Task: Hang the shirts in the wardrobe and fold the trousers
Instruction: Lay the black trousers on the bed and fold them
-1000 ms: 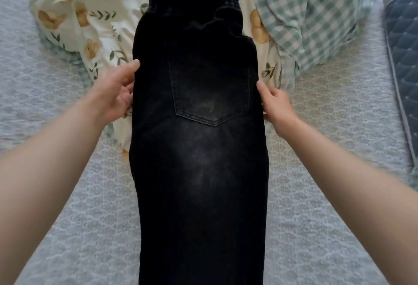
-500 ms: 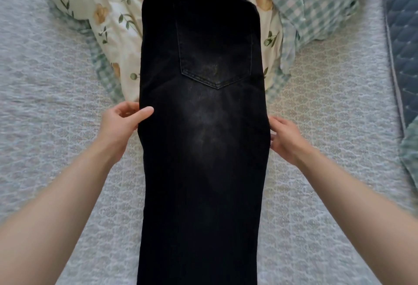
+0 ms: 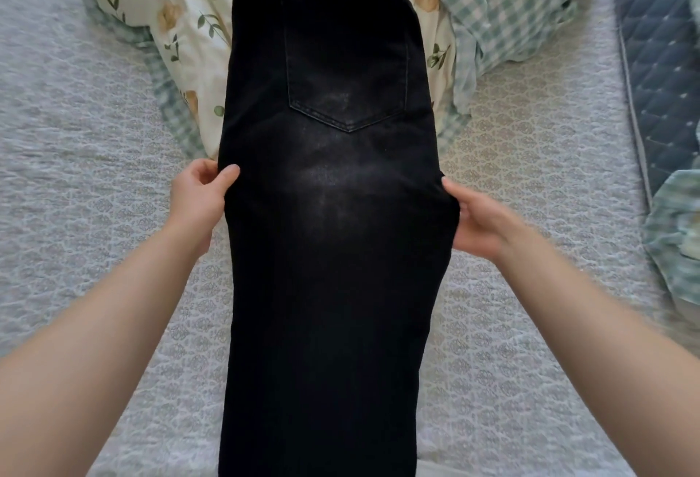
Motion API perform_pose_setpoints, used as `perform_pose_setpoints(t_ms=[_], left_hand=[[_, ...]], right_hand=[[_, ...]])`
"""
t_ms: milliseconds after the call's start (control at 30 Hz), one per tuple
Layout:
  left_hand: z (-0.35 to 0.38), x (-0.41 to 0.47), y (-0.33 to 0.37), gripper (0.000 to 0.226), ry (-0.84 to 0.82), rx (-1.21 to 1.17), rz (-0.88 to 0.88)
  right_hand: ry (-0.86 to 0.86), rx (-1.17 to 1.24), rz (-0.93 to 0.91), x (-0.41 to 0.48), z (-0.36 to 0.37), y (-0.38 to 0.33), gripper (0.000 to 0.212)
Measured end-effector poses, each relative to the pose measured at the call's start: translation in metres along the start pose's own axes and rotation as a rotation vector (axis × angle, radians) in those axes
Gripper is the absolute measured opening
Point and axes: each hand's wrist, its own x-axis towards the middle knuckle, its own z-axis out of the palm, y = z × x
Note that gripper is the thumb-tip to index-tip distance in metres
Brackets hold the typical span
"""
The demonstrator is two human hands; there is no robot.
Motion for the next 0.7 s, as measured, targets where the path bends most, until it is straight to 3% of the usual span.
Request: perform_pose_setpoints(t_ms=[133,233,400,567,700], left_hand=[[-0.001,0.002,0.002,0.005,0.025,-0.011,-0.004],[-0.002,0.005,0.001,0.007,0.057,-0.020,-0.007],[-0.001,0.005,-0.005,0.014,0.087,-0.072,-0.049],[-0.011,-0.021,-0.038,0.020,-0.035,-0.064,-0.128],[-0.022,-0.058,-0.076,0.021,-0.194,0.029,-0.185]], right_hand=[[0.092,0.277,-0.115,0.005,0.003,0.013,0.029],[0.246,0.316,-0.194,0.016,0.008,0.025,0.029],[0.439,0.101,-0.226,0.032,0.014,0.031,0.026],[0.245,-0.052,-0.150,0.016,0.005,0.068,0.028],[0.300,-0.214,-0.190,-0.001,-0.003,0.116,0.027]])
